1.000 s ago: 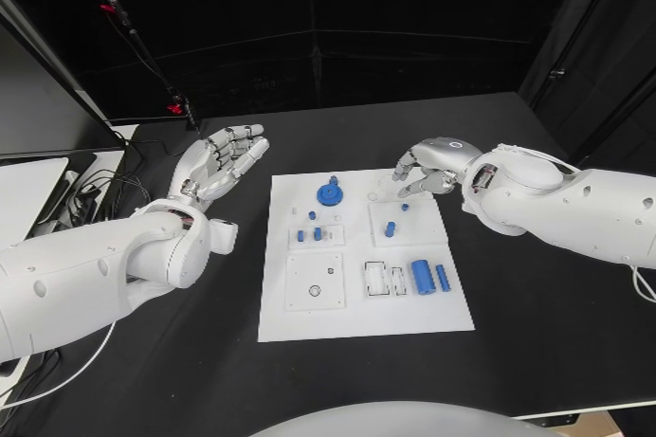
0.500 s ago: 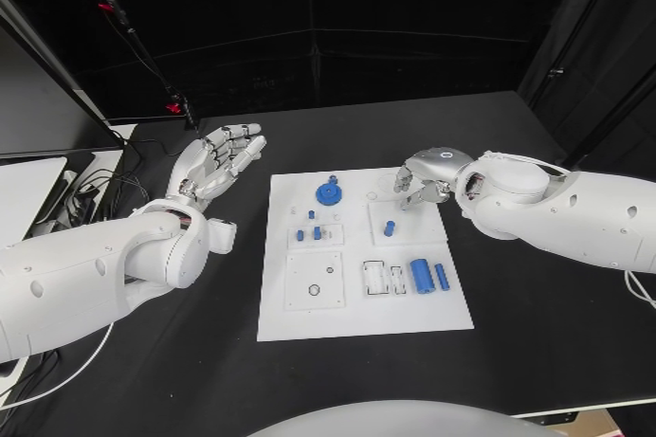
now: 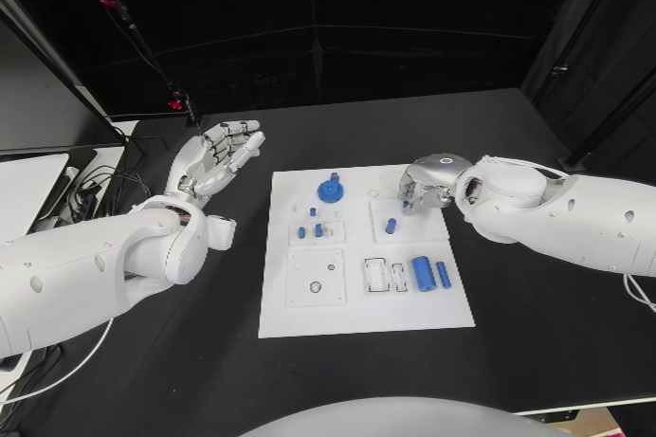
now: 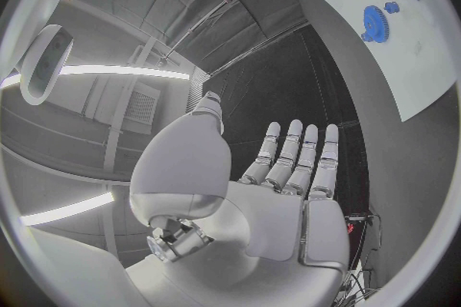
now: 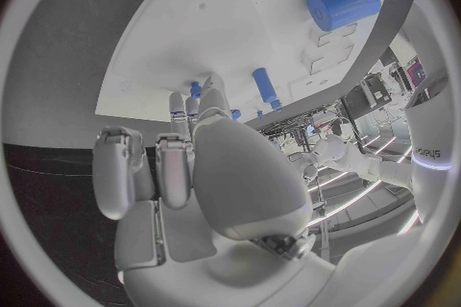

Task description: Assemble the parts on the task board

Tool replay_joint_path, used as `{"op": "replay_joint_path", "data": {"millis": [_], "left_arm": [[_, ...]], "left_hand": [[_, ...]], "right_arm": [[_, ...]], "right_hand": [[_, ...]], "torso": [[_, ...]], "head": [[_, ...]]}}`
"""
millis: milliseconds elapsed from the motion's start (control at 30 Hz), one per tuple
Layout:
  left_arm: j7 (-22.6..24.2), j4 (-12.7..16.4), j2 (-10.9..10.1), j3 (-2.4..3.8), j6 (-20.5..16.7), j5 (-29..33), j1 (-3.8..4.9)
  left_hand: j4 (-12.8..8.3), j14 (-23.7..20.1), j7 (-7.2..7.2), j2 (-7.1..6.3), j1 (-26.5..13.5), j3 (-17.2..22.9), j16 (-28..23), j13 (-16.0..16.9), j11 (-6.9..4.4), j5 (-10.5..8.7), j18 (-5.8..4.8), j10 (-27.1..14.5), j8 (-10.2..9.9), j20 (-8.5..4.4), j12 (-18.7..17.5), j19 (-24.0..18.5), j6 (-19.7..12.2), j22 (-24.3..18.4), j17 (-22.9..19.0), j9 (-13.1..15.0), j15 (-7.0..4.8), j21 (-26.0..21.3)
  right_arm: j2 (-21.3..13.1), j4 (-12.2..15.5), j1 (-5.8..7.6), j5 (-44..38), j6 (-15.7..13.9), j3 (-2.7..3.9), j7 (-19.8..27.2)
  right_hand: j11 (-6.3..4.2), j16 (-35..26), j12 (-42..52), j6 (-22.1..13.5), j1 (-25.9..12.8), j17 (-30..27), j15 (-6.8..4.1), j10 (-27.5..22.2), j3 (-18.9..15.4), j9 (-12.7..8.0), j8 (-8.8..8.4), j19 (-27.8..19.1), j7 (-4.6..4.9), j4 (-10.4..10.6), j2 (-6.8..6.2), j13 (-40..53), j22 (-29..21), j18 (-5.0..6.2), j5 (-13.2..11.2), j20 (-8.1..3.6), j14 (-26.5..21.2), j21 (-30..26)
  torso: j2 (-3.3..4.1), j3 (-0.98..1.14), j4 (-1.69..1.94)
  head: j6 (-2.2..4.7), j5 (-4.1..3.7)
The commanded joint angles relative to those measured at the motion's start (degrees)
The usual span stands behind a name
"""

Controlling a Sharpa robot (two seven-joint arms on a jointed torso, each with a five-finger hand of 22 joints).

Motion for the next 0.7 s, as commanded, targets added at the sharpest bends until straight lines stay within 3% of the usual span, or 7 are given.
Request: {"op": "replay_joint_path", "data": {"millis": [33,467,700], "left_arm": [[8.4,0.0,0.0,0.05,-0.1,0.2,0.08],[8.0,0.0,0.0,0.05,0.4,0.2,0.08],[7.8,0.0,-0.2,0.05,0.3,0.2,0.08]], "left_hand": [[-0.1,-0.4,8.51,0.63,-0.1,0.3,0.4,-0.1,0.03,0.2,-0.32,-0.6,0.5,-0.02,0.5,0.7,-0.7,0.2,-0.2,0.1,0.05,0.3],[-0.1,-0.6,8.52,1.0,-0.1,0.3,1.0,-0.2,0.06,0.13,-0.25,-0.9,1.1,-0.03,1.1,1.0,-1.1,0.4,-0.6,0.0,0.13,0.4],[-0.1,-0.6,8.52,1.22,0.0,0.3,1.2,-0.2,0.06,0.15,-0.2,-0.9,1.4,-0.03,1.3,1.2,-1.2,0.6,-0.8,0.0,0.2,0.4]], "right_arm": [[0.1,0.1,0.03,-0.5,1.1,0.02,-0.6],[0.6,-0.3,-0.08,-0.4,2.2,0.02,-1.6],[0.9,-0.2,-0.09,-0.1,2.8,0.02,-2.0]], "right_hand": [[0.0,-0.4,-0.4,0.6,-0.2,11.3,-0.2,0.6,-0.2,0.1,-0.42,3.3,-0.12,0.0,0.15,-0.1,12.6,0.86,-0.3,-0.19,5.4,-0.2],[-0.34,-0.3,-1.5,1.9,2.1,11.3,-0.46,3.4,0.6,0.1,-1.1,3.3,-0.34,-0.1,0.91,-0.2,12.6,0.85,-0.3,-0.31,5.4,-0.2],[-1.04,-0.3,-1.9,4.4,3.5,11.5,-0.95,5.9,1.4,0.4,-0.46,3.4,-1.05,-0.1,2.28,-0.2,12.6,0.85,-0.3,-0.71,5.4,-0.2]], "torso": [[-0.01,0.01,0.03],[-0.06,0.03,0.03],[-0.04,0.05,0.02]], "head": [[-0.07,0.03],[-0.28,0.11],[-0.4,0.17]]}}
